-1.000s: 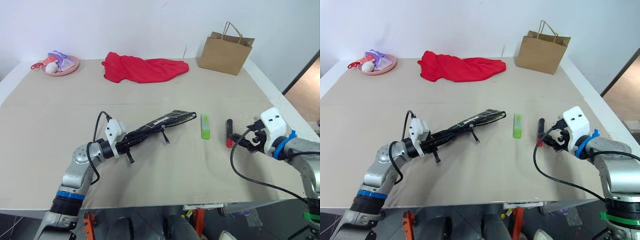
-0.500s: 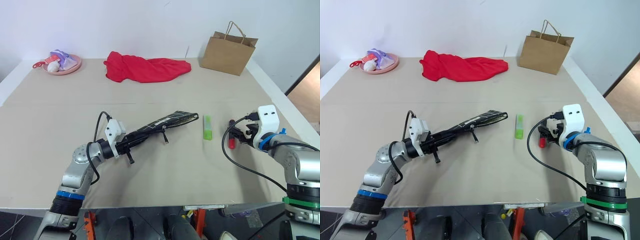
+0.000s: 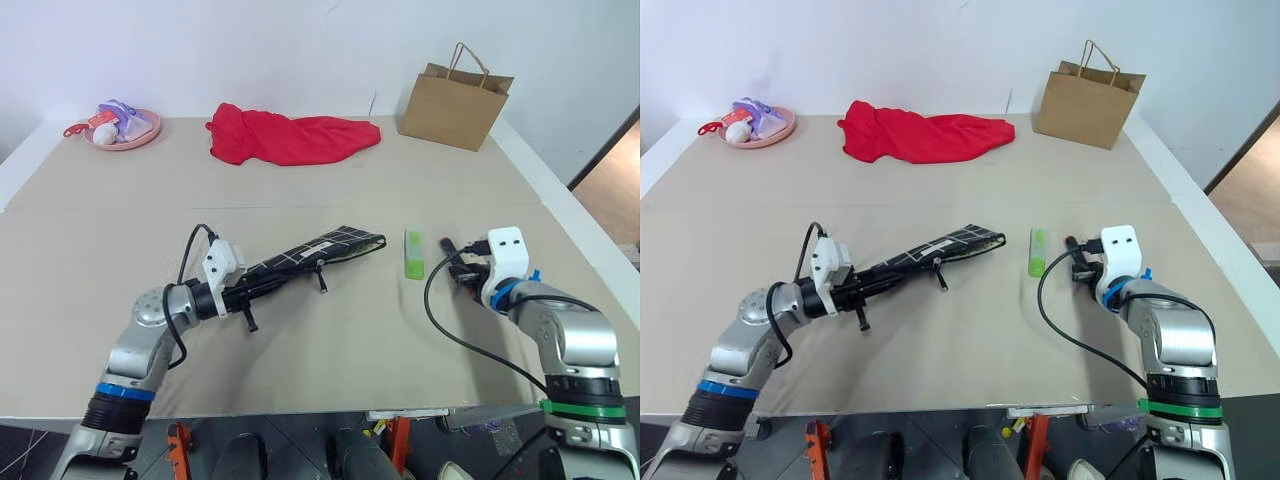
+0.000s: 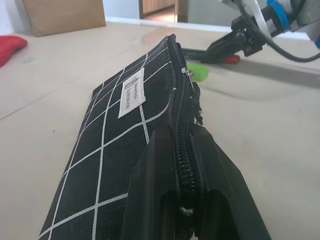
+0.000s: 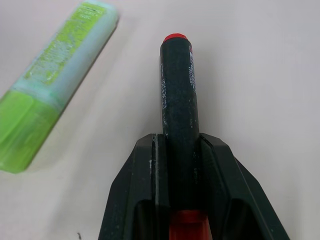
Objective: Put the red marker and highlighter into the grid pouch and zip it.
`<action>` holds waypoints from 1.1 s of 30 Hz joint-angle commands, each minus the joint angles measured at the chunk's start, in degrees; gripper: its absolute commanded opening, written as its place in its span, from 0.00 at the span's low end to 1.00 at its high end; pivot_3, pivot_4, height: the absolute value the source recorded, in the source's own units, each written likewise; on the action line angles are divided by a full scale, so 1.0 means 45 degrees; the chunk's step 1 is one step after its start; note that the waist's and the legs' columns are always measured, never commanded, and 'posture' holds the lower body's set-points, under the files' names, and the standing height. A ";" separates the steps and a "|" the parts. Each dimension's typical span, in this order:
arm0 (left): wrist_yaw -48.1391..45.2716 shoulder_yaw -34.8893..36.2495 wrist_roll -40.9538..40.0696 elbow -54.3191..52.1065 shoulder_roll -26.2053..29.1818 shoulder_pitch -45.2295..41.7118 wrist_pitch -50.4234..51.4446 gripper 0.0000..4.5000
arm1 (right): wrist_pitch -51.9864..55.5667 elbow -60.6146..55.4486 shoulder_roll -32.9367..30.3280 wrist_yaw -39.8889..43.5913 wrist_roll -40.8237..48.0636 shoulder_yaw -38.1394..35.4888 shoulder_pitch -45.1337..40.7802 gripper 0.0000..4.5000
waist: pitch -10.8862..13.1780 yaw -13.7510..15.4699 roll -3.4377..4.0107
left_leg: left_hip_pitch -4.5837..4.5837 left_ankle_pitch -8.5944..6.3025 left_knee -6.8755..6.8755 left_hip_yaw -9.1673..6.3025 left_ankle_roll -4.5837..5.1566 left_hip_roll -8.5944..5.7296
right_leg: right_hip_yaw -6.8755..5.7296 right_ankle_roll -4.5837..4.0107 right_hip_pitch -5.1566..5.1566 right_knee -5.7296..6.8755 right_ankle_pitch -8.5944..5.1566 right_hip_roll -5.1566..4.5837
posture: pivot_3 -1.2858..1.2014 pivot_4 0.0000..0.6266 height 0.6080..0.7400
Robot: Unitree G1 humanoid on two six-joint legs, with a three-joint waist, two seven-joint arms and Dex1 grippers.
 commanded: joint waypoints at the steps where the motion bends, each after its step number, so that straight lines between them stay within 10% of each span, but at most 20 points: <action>1: -0.0100 0.0563 -0.0505 -0.0796 0.0370 0.0168 0.0313 0.00 | -0.1535 -0.0660 -0.0514 0.0879 0.0233 -0.0266 -0.0288 0.13 | 0.0000 0.0000 0.0000 | 0.0000 0.0000 0.0000 0.0000 0.0000 0.0000 | 0.0000 0.0000 0.0000 0.0000 0.0000 0.0000 | 0.52 0.24 1.00; 10: -0.0025 0.0439 -0.0685 -0.0875 0.0201 0.0008 0.0544 0.00 | -0.7423 -0.3329 -0.3931 0.6785 -0.0221 0.1925 -0.0008 0.13 | 0.0048 -0.0002 0.0058 | 0.0000 -0.0007 -0.0008 0.0015 0.0005 0.0001 | 0.0008 0.0010 -0.0011 -0.0006 -0.0008 0.0001 | 0.52 0.24 1.00; 33: -0.0151 0.0338 -0.0680 -0.0737 -0.0056 -0.0254 0.0549 0.00 | -1.3326 0.0439 -0.4293 0.7741 -0.4696 0.5169 -0.2389 0.13 | 0.0070 0.0030 0.0023 | 0.0006 -0.0019 0.0007 0.0015 -0.0007 0.0004 | 0.0004 -0.0013 -0.0001 -0.0006 -0.0008 -0.0006 | 0.52 0.24 1.00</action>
